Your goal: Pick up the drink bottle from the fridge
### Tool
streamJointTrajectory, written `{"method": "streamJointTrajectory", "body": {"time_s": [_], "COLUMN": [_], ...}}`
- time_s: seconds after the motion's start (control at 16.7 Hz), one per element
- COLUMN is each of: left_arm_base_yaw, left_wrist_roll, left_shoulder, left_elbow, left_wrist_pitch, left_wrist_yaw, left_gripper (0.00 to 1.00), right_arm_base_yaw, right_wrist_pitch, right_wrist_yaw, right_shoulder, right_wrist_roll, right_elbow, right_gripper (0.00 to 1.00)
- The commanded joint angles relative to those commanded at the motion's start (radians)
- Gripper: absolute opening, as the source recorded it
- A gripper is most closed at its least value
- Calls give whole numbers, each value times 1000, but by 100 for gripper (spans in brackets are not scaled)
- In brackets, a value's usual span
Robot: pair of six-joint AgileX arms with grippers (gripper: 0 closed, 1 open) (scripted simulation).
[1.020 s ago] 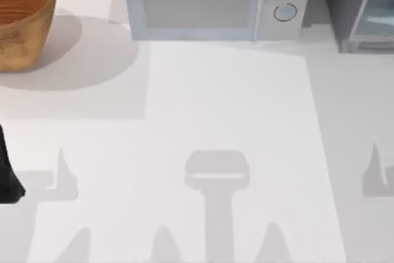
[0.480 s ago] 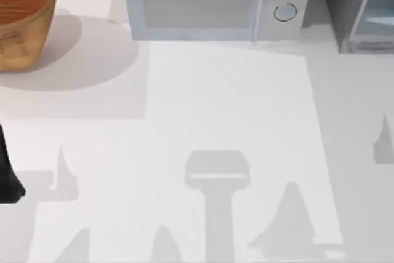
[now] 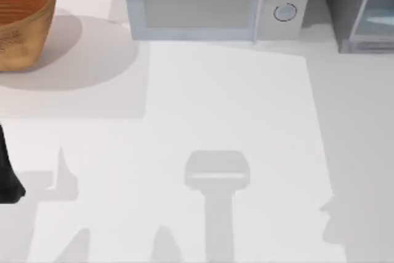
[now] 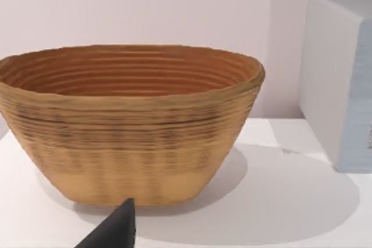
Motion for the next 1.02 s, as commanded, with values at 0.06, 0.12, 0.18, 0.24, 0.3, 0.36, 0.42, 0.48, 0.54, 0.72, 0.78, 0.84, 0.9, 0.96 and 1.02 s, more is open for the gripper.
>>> {"method": "streamJointTrajectory", "body": {"time_s": [0.06, 0.12, 0.18, 0.24, 0.3, 0.36, 0.42, 0.48, 0.54, 0.72, 0.78, 0.84, 0.9, 0.96, 1.02], "left_arm_base_yaw": [0, 0, 0, 0, 0, 0, 0, 0, 0, 0, 0, 0, 0, 0, 0], "left_wrist_roll": [0, 0, 0, 0, 0, 0, 0, 0, 0, 0, 0, 0, 0, 0, 0], "left_shoulder": [0, 0, 0, 0, 0, 0, 0, 0, 0, 0, 0, 0, 0, 0, 0], "left_elbow": [0, 0, 0, 0, 0, 0, 0, 0, 0, 0, 0, 0, 0, 0, 0], "left_wrist_pitch": [0, 0, 0, 0, 0, 0, 0, 0, 0, 0, 0, 0, 0, 0, 0], "left_wrist_yaw": [0, 0, 0, 0, 0, 0, 0, 0, 0, 0, 0, 0, 0, 0, 0], "left_gripper": [100, 100, 100, 100, 100, 100, 100, 100, 100, 100, 100, 100, 100, 100, 100], "right_arm_base_yaw": [-19, -35, -49, -60, -68, -72, -73, -73, -73, -68, -62, -52, -37, -20, 0], "right_wrist_pitch": [58, 111, 155, 190, 214, 228, 231, 231, 231, 228, 224, 215, 201, 183, 160], "right_wrist_yaw": [-17, -32, -45, -56, -63, -67, -69, -69, -69, -66, -62, -52, -39, -21, 0], "right_shoulder": [59, 110, 153, 187, 211, 225, 229, 229, 229, 229, 238, 255, 278, 305, 336], "right_wrist_roll": [0, 0, 0, 0, 0, 0, 0, 0, 0, 0, 0, 0, 0, -1, -1], "right_elbow": [8, 16, 22, 28, 33, 35, 36, 36, 36, 34, 46, 68, 101, 144, 198], "right_gripper": [100, 100, 100, 100, 100, 100, 100, 100, 100, 100, 100, 100, 100, 100, 100]}}
